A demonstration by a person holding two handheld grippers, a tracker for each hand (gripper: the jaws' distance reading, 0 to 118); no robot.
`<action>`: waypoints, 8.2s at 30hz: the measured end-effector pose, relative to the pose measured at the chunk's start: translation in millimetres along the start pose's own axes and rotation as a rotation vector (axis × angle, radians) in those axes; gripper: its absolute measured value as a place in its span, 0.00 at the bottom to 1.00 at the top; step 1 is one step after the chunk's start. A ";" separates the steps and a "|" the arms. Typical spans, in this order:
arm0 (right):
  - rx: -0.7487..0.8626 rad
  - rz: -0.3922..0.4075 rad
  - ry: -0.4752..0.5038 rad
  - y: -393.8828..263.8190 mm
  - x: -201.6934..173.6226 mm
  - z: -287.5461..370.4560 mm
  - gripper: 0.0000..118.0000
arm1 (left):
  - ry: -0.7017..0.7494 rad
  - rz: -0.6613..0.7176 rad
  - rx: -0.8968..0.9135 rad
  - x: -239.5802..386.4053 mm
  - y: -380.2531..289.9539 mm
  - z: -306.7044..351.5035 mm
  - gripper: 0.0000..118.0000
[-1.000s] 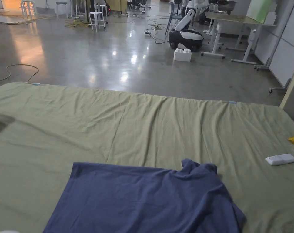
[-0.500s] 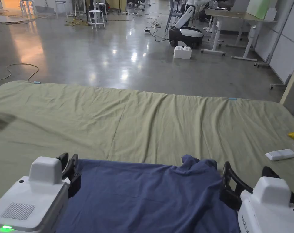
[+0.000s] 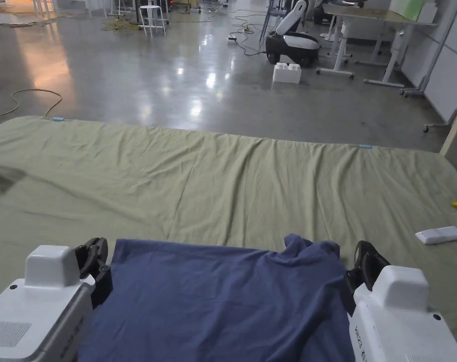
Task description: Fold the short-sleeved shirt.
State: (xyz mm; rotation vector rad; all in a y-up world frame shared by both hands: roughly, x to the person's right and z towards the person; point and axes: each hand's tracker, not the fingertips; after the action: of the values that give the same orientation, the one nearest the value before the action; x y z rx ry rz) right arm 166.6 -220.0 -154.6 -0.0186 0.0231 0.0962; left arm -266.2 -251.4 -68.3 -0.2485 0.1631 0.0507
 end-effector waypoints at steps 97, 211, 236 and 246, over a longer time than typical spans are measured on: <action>-0.915 -0.044 0.063 -117.0 76.4 -158.8 0.06 | 0.037 0.134 -0.584 -65.5 -41.2 -156.6 0.06; -0.809 0.177 0.136 -70.4 73.6 -47.4 0.08 | -0.033 -0.009 -0.585 -67.9 -32.7 -66.3 0.07; -1.050 0.247 0.120 -163.8 57.7 38.8 0.24 | 0.026 0.011 -0.803 -67.2 -124.8 0.0 0.09; -0.596 0.094 0.059 -84.1 46.6 18.5 0.77 | 0.001 -0.042 -0.506 -35.4 -72.2 -14.7 0.55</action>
State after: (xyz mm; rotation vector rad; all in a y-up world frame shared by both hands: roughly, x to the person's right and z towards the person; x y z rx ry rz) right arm 221.5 -298.9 -135.8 -0.6164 0.0537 0.1935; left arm -298.2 -326.0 -59.1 -0.7567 0.1445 0.0498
